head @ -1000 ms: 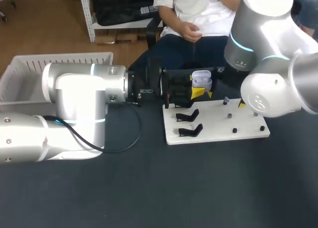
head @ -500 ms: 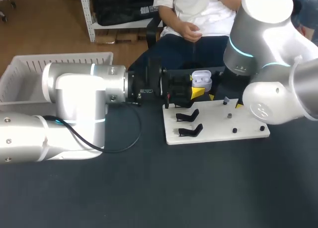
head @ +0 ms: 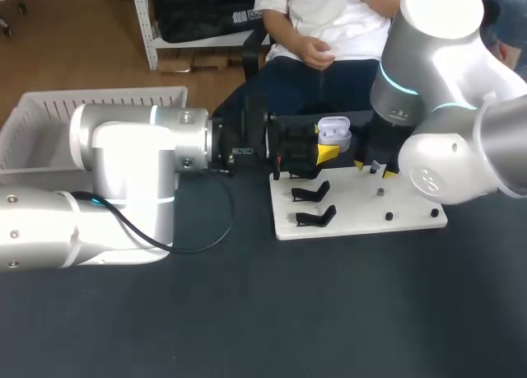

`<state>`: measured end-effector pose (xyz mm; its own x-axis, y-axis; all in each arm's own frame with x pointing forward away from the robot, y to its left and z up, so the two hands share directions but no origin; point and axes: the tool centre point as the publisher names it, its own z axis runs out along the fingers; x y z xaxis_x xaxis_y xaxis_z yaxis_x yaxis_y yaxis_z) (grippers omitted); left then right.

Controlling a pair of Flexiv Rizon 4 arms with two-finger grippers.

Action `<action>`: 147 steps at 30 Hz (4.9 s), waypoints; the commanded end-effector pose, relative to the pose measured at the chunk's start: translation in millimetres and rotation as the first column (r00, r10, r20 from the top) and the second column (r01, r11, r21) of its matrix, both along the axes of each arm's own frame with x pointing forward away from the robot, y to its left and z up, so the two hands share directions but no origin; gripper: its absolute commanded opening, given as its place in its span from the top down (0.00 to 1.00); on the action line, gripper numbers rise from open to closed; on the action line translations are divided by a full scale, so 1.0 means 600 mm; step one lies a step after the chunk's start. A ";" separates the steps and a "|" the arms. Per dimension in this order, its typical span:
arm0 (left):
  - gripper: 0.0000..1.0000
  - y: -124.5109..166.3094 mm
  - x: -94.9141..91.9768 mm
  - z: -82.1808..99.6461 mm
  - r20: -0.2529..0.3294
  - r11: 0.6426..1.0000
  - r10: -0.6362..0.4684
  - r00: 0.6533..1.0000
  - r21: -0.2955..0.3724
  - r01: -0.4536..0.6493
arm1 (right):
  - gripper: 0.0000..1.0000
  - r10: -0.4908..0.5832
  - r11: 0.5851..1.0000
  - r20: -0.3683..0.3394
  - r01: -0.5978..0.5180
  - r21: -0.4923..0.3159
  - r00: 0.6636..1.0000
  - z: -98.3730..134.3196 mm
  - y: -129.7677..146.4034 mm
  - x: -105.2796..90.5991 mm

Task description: Pick up each earbud case from the left stands, insert the matching earbuds, close the lid, and place the case in the box.

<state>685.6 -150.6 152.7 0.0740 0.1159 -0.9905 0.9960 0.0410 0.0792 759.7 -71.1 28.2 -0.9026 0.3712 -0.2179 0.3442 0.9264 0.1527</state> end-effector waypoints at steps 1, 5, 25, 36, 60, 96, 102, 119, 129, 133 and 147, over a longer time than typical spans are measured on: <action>1.00 0.000 -0.004 -0.002 0.006 1.000 0.010 1.000 -0.006 -0.010 | 0.56 -0.002 1.000 -0.006 0.002 0.004 1.000 -0.004 -0.004 0.004; 1.00 0.000 -0.004 -0.002 0.006 1.000 0.010 1.000 -0.006 -0.010 | 0.57 0.003 1.000 -0.013 -0.003 0.003 1.000 -0.007 -0.005 0.005; 1.00 0.000 -0.004 -0.002 0.006 1.000 0.010 1.000 -0.006 -0.010 | 0.68 -0.009 1.000 -0.021 0.009 0.014 1.000 -0.015 -0.009 0.012; 1.00 0.000 -0.004 -0.002 0.006 1.000 0.010 1.000 -0.006 -0.010 | 0.75 -0.006 1.000 -0.021 0.007 0.012 1.000 -0.016 -0.007 0.014; 1.00 0.000 -0.004 -0.002 0.006 1.000 0.010 1.000 -0.006 -0.010 | 1.00 -0.026 0.999 -0.012 0.027 0.018 1.000 -0.010 -0.010 0.013; 1.00 0.000 -0.004 -0.002 0.006 1.000 0.010 1.000 -0.006 -0.010 | 1.00 0.578 0.810 -0.038 -0.579 -0.087 0.815 0.210 -0.034 -0.172; 1.00 0.000 -0.004 -0.002 0.006 1.000 0.010 1.000 -0.006 -0.010 | 1.00 0.619 0.768 -0.103 -0.627 -0.132 0.779 0.259 -0.003 -0.204; 1.00 0.000 -0.004 -0.002 0.006 1.000 0.010 1.000 -0.006 -0.010 | 1.00 0.693 0.699 -0.048 -0.686 -0.200 0.720 0.350 0.085 -0.199; 1.00 0.000 -0.004 -0.002 0.006 1.000 0.010 1.000 -0.006 -0.010 | 1.00 0.679 0.710 -0.031 -0.667 -0.226 0.734 0.343 0.121 -0.165; 1.00 0.000 -0.004 -0.002 0.006 1.000 0.010 1.000 -0.006 -0.010 | 1.00 0.691 0.701 -0.026 -0.679 -0.219 0.722 0.341 0.134 -0.164; 1.00 0.000 -0.004 -0.002 0.006 1.000 0.010 1.000 -0.006 -0.010 | 1.00 0.719 0.670 -0.038 -0.706 -0.229 0.694 0.305 0.158 -0.162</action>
